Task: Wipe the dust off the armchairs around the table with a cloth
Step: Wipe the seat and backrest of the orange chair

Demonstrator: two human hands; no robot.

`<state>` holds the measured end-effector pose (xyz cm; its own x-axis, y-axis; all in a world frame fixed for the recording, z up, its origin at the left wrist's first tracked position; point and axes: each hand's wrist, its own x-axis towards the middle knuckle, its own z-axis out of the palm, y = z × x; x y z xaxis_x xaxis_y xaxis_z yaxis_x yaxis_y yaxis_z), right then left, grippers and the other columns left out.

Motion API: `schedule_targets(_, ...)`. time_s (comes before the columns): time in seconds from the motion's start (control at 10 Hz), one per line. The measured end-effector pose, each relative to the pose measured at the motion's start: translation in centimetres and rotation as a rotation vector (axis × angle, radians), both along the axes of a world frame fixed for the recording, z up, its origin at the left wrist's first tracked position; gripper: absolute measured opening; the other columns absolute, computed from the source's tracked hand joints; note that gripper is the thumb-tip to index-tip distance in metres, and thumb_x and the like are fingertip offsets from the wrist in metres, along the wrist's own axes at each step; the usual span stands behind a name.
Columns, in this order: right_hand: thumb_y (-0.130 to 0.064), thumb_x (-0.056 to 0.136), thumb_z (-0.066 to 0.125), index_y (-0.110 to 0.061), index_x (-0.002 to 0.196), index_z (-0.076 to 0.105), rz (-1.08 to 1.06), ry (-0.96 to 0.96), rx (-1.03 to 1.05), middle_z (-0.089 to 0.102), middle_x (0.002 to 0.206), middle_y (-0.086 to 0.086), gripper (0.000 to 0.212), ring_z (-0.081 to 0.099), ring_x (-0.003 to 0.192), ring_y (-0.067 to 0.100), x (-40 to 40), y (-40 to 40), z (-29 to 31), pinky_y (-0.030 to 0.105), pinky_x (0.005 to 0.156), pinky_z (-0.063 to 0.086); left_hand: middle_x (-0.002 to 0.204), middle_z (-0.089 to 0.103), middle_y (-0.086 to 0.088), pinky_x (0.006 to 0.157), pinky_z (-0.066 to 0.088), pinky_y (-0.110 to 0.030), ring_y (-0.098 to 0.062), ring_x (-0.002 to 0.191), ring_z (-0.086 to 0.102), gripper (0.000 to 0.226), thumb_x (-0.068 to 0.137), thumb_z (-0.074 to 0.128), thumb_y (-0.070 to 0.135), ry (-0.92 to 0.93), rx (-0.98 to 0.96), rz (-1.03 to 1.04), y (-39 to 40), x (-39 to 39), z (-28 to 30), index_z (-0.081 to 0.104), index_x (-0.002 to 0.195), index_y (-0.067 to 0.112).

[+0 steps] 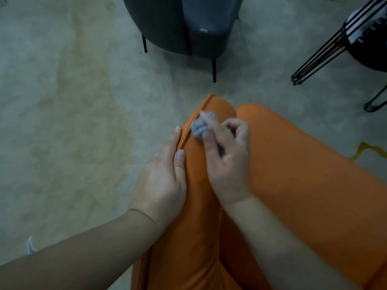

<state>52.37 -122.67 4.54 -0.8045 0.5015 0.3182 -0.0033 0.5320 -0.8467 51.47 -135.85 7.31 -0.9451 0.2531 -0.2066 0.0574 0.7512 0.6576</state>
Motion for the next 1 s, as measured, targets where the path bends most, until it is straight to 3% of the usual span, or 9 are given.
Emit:
schedule_targets(0.1, -0.034, 0.095, 0.052, -0.024, 0.124, 0.061, 0.065, -0.032, 0.001, 0.043, 0.101, 0.004, 0.032, 0.05, 0.093, 0.02, 1.3, -0.4, -0.1, 0.039, 0.089, 0.047, 0.141, 0.05, 0.003, 0.095, 0.029, -0.009, -0.009, 0.123, 0.047, 0.056, 0.093, 0.027, 0.038, 0.049, 0.018, -0.02, 0.1, 0.2, 0.8, 0.036, 0.146, 0.024)
schedule_targets(0.3, -0.026, 0.094, 0.057, -0.026, 0.123, 0.064, -0.106, -0.098, -0.13, 0.039, 0.1, 0.0, 0.03, 0.05, 0.096, 0.021, -3.7, 1.4, 0.3, 0.033, 0.096, 0.044, 0.136, 0.054, -0.005, 0.083, 0.016, 0.011, -0.009, 0.117, 0.043, 0.046, 0.101, 0.032, 0.032, 0.083, 0.025, 0.022, -0.1, 0.4, 0.6, 0.043, 0.143, 0.016)
schedule_targets(0.4, -0.031, 0.092, 0.057, -0.024, 0.121, 0.066, 0.03, -0.037, 0.002, 0.041, 0.101, 0.005, 0.031, 0.05, 0.095, 0.022, -0.3, -0.4, 0.8, 0.039, 0.091, 0.045, 0.133, 0.058, -0.007, 0.088, 0.027, -0.004, -0.019, 0.117, 0.052, 0.052, 0.095, 0.028, 0.034, 0.083, 0.03, 0.022, -0.1, 0.4, 0.7, 0.046, 0.14, 0.016)
schedule_targets(0.5, -0.028, 0.09, 0.062, -0.026, 0.118, 0.067, 0.151, -0.01, 0.094, 0.044, 0.1, 0.004, 0.029, 0.051, 0.095, 0.024, 2.7, -1.7, 0.5, 0.042, 0.087, 0.045, 0.128, 0.061, -0.009, 0.086, 0.034, -0.017, -0.026, 0.115, 0.056, 0.041, 0.101, 0.032, 0.027, 0.06, 0.028, 0.042, -0.1, 0.3, 0.5, 0.047, 0.138, 0.017)
schedule_targets(0.6, -0.027, 0.087, 0.065, -0.025, 0.115, 0.069, 0.184, -0.025, 0.14, 0.046, 0.097, 0.007, 0.028, 0.051, 0.092, 0.025, 0.8, -0.6, 0.8, 0.041, 0.087, 0.045, 0.126, 0.062, -0.011, 0.088, 0.036, -0.024, -0.029, 0.114, 0.057, 0.038, 0.101, 0.035, 0.022, 0.066, 0.029, 0.058, -0.1, 0.1, 0.4, 0.049, 0.136, 0.015)
schedule_targets(0.8, -0.028, 0.088, 0.065, -0.026, 0.12, 0.067, 0.018, -0.121, -0.036, 0.039, 0.101, 0.001, 0.032, 0.049, 0.098, 0.017, -5.0, 2.1, 0.7, 0.03, 0.095, 0.044, 0.12, 0.063, -0.007, 0.079, 0.03, -0.011, -0.023, 0.108, 0.056, 0.038, 0.102, 0.033, 0.026, 0.057, 0.05, 0.072, -0.1, 0.3, 0.4, 0.05, 0.135, 0.017)
schedule_targets(0.9, -0.026, 0.089, 0.064, -0.026, 0.122, 0.065, 0.054, -0.05, 0.042, 0.041, 0.1, 0.004, 0.033, 0.049, 0.094, 0.019, -2.0, 0.4, 0.7, 0.027, 0.09, 0.045, 0.121, 0.063, -0.009, 0.082, 0.033, -0.014, -0.024, 0.109, 0.056, 0.038, 0.102, 0.033, 0.026, 0.083, 0.058, 0.066, -0.2, 0.4, 0.6, 0.051, 0.134, 0.016)
schedule_targets(1.0, -0.027, 0.089, 0.062, -0.032, 0.122, 0.061, 0.153, 0.012, 0.106, 0.045, 0.098, 0.008, 0.033, 0.05, 0.091, 0.023, 2.2, -1.7, 0.2, 0.038, 0.088, 0.046, 0.12, 0.064, -0.01, 0.087, 0.038, -0.028, -0.029, 0.109, 0.058, 0.049, 0.095, 0.026, 0.035, 0.081, 0.058, 0.043, -0.1, 0.3, 0.6, 0.051, 0.132, 0.015)
